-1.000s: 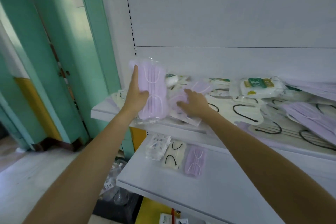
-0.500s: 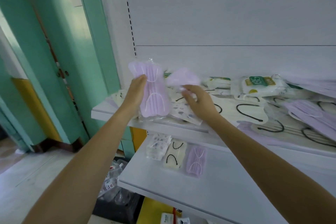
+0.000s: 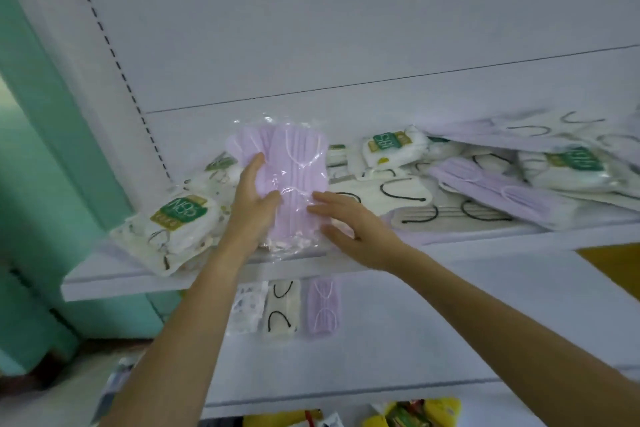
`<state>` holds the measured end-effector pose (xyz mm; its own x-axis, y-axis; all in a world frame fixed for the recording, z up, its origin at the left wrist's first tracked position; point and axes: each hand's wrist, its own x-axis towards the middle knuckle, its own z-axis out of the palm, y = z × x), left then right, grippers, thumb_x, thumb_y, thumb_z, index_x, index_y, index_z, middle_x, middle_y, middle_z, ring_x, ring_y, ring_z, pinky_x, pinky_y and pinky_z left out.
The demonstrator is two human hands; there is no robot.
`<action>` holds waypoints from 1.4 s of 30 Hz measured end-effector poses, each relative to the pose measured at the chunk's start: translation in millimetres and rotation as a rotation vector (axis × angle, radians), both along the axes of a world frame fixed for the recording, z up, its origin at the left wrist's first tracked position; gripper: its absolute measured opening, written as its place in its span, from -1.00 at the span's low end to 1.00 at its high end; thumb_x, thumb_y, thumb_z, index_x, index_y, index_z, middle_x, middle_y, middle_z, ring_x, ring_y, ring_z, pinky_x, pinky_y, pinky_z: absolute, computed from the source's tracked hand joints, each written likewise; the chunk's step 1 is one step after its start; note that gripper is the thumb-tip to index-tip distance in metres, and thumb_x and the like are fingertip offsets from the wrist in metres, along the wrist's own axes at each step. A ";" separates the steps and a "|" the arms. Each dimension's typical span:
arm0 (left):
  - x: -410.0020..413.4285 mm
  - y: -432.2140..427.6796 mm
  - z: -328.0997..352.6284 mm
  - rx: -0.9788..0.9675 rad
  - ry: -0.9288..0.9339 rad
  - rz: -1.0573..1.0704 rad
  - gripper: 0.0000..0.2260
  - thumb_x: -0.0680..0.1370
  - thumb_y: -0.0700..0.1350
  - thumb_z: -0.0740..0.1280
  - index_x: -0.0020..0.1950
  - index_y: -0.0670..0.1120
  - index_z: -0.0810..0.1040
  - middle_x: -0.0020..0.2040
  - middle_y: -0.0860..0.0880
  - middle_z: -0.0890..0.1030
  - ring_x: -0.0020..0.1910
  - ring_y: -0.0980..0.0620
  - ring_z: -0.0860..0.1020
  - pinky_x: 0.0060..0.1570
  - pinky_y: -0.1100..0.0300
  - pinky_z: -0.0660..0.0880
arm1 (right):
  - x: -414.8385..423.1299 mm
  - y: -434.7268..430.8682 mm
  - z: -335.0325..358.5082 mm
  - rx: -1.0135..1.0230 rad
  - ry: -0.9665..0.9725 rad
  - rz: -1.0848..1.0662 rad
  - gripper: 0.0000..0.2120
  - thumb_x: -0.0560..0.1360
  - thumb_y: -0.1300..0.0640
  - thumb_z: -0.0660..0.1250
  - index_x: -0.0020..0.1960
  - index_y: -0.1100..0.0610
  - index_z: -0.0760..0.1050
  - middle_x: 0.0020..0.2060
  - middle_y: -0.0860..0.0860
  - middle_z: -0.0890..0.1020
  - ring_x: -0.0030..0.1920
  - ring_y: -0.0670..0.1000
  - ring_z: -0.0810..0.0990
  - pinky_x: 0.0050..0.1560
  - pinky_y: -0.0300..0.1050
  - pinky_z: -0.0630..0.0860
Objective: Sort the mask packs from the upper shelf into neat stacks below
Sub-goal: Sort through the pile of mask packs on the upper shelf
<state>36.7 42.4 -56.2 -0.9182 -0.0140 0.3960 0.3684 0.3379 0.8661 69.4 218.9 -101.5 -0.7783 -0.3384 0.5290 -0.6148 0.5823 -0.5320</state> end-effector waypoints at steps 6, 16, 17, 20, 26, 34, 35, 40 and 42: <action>9.7 72.7 -0.7 0.086 0.047 -0.177 -0.51 0.50 -0.44 0.08 0.35 -0.08 0.42 0.29 0.08 0.46 -0.31 0.50 0.44 -0.29 0.55 0.37 | 12.7 123.3 16.9 -0.049 0.056 -0.619 -0.63 0.50 0.18 0.23 0.29 0.24 0.44 0.27 0.19 0.47 0.30 0.18 0.39 0.23 -0.10 0.26; 33.6 180.1 -11.0 0.083 0.018 -0.043 -0.65 0.58 -0.28 0.20 0.36 -0.12 0.41 0.28 0.03 0.44 0.12 0.26 0.42 -0.12 0.59 0.35 | -2.4 283.0 37.8 0.423 -0.376 -1.023 -0.37 0.50 -0.14 0.21 0.43 0.19 0.17 0.37 0.23 0.33 0.41 0.23 0.20 0.38 0.09 0.09; 35.1 192.2 -15.8 0.072 0.031 -0.017 -0.64 0.56 -0.28 0.24 0.37 -0.12 0.40 0.31 0.01 0.42 0.21 0.16 0.40 0.02 0.50 0.36 | -1.7 283.7 37.1 0.465 -0.301 -1.018 -0.41 0.50 -0.12 0.23 0.39 0.20 0.24 0.33 0.22 0.37 0.36 0.23 0.26 0.36 0.07 0.13; 39.9 227.6 -27.7 0.059 0.035 0.045 -0.60 0.55 -0.31 0.24 0.39 -0.15 0.37 0.37 -0.05 0.40 0.36 0.03 0.35 0.30 0.27 0.28 | 4.5 280.0 28.8 0.470 -0.048 -0.958 -0.65 0.50 0.05 0.22 0.21 0.19 0.49 0.15 0.19 0.49 0.22 0.20 0.38 0.29 0.02 0.18; 46.5 266.0 -25.7 0.044 -0.131 0.187 -0.61 0.61 -0.16 0.19 0.45 -0.15 0.30 0.43 -0.10 0.32 0.40 -0.02 0.32 0.24 0.30 0.21 | 30.7 268.3 17.0 0.045 0.162 -0.731 -0.80 0.53 0.16 0.21 -0.06 0.26 0.54 -0.10 0.18 0.58 -0.07 0.20 0.53 -0.10 -0.05 0.33; 50.2 276.1 -17.2 0.035 -0.097 0.077 -0.77 0.52 -0.24 0.30 0.17 -0.13 0.50 0.04 -0.03 0.55 0.02 0.00 0.52 -0.09 0.29 0.42 | 79.5 231.1 2.6 0.095 -0.049 -0.020 -0.72 0.57 0.05 0.23 0.18 0.17 0.54 0.13 0.08 0.60 0.13 0.08 0.52 0.10 -0.17 0.37; 48.7 271.7 -20.0 -0.008 -0.072 0.091 -0.69 0.48 -0.32 0.28 0.22 -0.15 0.48 0.08 -0.06 0.56 0.05 -0.03 0.53 -0.05 0.26 0.40 | 78.9 233.2 2.5 0.089 -0.035 -0.023 -0.70 0.57 0.05 0.23 0.22 0.17 0.52 0.17 0.08 0.59 0.16 0.07 0.51 0.12 -0.22 0.33; 50.0 241.0 -22.2 -0.030 -0.016 0.071 -0.29 0.48 -0.44 0.20 0.54 -0.08 0.02 0.39 0.14 0.18 0.35 0.23 0.17 0.13 0.51 0.15 | 57.8 267.6 3.2 0.398 -0.160 -0.440 -0.49 0.52 -0.06 0.23 0.41 0.08 0.26 0.37 0.06 0.36 0.40 0.13 0.25 0.39 0.00 0.09; 48.1 231.8 -24.4 -0.044 -0.015 0.050 -0.28 0.48 -0.46 0.19 0.55 -0.07 -0.01 0.48 0.09 0.13 0.42 0.21 0.11 0.18 0.51 0.11 | 56.1 271.8 4.0 0.490 -0.233 -0.505 -0.56 0.51 -0.09 0.20 0.33 0.06 0.34 0.28 0.02 0.43 0.34 0.13 0.31 0.35 0.02 0.13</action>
